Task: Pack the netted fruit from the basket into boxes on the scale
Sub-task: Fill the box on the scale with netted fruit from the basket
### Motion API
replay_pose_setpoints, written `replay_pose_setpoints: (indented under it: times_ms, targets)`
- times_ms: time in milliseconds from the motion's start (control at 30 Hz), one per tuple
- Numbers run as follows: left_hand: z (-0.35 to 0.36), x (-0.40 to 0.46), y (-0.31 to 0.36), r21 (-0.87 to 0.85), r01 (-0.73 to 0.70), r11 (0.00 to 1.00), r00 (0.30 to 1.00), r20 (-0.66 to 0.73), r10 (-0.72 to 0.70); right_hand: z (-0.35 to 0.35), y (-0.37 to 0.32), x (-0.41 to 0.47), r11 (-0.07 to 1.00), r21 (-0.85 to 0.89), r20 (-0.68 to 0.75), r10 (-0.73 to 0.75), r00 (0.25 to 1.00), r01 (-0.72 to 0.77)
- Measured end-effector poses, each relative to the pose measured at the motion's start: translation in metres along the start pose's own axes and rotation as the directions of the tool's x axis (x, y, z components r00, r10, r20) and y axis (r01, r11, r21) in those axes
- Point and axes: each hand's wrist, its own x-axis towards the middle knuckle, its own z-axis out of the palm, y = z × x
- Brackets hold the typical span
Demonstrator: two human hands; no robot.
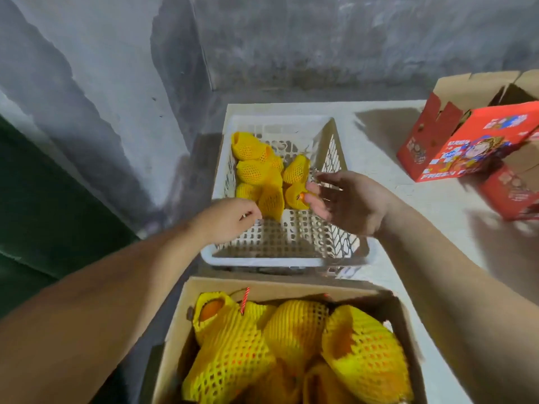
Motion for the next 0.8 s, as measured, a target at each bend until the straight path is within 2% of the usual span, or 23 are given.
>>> replay_pose_setpoints:
  times_ms: [100,233,367,467,533,567,600,633,667,700,733,800]
  targets:
    - [0.010,0.021,-0.014,0.141,-0.046,0.989,0.997,0.063,0.037,-0.005,-0.010,0.065,0.987,0.113,-0.039,0.120,0.992,-0.115]
    - [0.012,0.040,-0.016,0.213,-0.041,0.976,0.999,-0.020,0.046,-0.010,-0.006,0.141,0.935,0.327,-0.040,0.159,0.986,-0.137]
    - [0.009,0.038,-0.017,0.042,-0.034,0.999,0.986,-0.160,0.040,-0.022,0.024,0.194,0.816,0.553,-0.009,0.204,0.979,-0.165]
    - [0.010,0.035,-0.017,-0.073,-0.031,0.997,0.973,-0.231,0.013,-0.031,0.051,0.216,0.825,0.535,-0.012,0.223,0.975,-0.182]
    - [0.009,0.037,-0.016,-0.080,-0.015,0.997,0.973,-0.229,-0.004,-0.028,0.064,0.224,0.904,0.407,-0.066,0.171,0.983,-0.130]
    - [0.009,0.037,-0.016,-0.071,-0.004,0.997,0.976,-0.219,-0.012,-0.027,0.070,0.226,0.977,0.211,-0.149,0.072,0.986,-0.040]
    - [0.010,0.037,-0.015,-0.064,0.002,0.998,0.977,-0.212,-0.015,-0.028,0.075,0.228,0.994,-0.090,-0.244,-0.085,0.966,0.065]
    - [0.010,0.037,-0.015,-0.061,0.004,0.998,0.978,-0.208,-0.017,-0.030,0.078,0.230,0.895,-0.428,-0.311,-0.278,0.909,0.128]
    - [0.010,0.037,-0.015,-0.057,0.006,0.998,0.978,-0.206,-0.018,-0.033,0.080,0.230,0.727,-0.676,-0.334,-0.449,0.829,0.122]
    - [0.010,0.037,-0.015,-0.051,0.011,0.999,0.978,-0.205,-0.021,-0.037,0.079,0.228,0.613,-0.789,-0.355,-0.519,0.777,0.049]
    - [0.010,0.037,-0.015,-0.045,0.017,0.999,0.978,-0.206,-0.026,-0.039,0.077,0.225,0.562,-0.826,-0.396,-0.514,0.761,-0.050]
    - [0.010,0.036,-0.015,-0.035,0.030,0.999,0.978,-0.207,-0.036,-0.042,0.080,0.222,0.482,-0.857,-0.414,-0.432,0.801,-0.183]
